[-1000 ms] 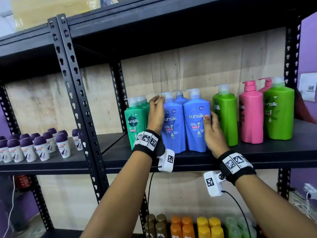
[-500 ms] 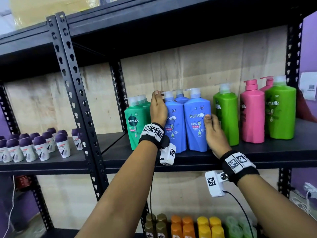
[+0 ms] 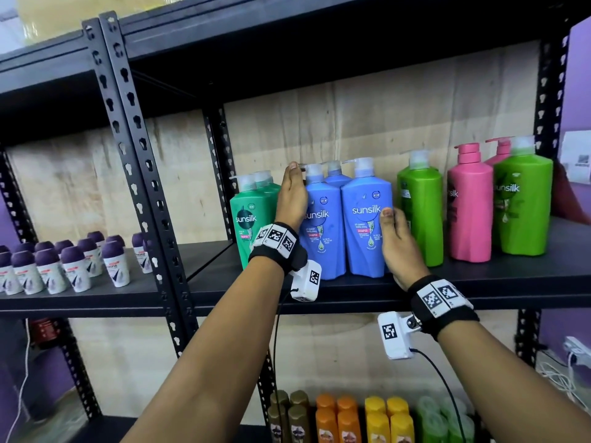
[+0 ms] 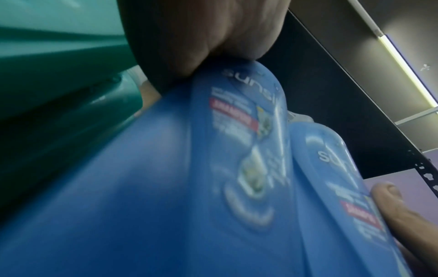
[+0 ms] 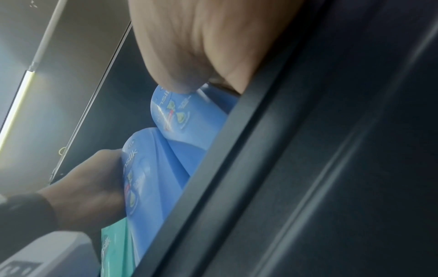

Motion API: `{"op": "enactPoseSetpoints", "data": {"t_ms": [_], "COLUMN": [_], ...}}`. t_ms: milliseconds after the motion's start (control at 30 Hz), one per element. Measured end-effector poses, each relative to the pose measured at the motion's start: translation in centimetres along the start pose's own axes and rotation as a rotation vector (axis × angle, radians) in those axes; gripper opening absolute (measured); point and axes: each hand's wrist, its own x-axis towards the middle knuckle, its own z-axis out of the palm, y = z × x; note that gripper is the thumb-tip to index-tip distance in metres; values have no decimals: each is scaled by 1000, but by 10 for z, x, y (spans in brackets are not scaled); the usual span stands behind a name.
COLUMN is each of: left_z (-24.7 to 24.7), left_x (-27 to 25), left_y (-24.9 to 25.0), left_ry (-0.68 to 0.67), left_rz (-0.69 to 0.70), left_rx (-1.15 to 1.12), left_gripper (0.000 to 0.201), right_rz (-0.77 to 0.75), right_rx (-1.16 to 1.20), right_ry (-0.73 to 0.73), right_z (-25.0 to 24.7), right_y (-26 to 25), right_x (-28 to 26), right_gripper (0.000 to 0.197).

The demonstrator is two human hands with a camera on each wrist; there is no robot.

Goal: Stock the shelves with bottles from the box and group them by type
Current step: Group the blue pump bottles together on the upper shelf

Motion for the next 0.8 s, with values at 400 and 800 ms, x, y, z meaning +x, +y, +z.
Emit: {"op": "enactPoseSetpoints", "data": {"t_ms": [400,800], "left_z": [-57,-17], "left_x": [-38,-2], "left_y": [-1,-18], "left_ry": [-535,-463], "left_rz": [-148,-199], "left_rx": [239,316], "left_gripper": [86,80], "right_rz": [42,23], "right_rx": [50,13], "right_ry": [-51,-33], "right_z": [0,1], "right_y": [1,3], "right_x": [2,2], "right_gripper": [53,57]}}
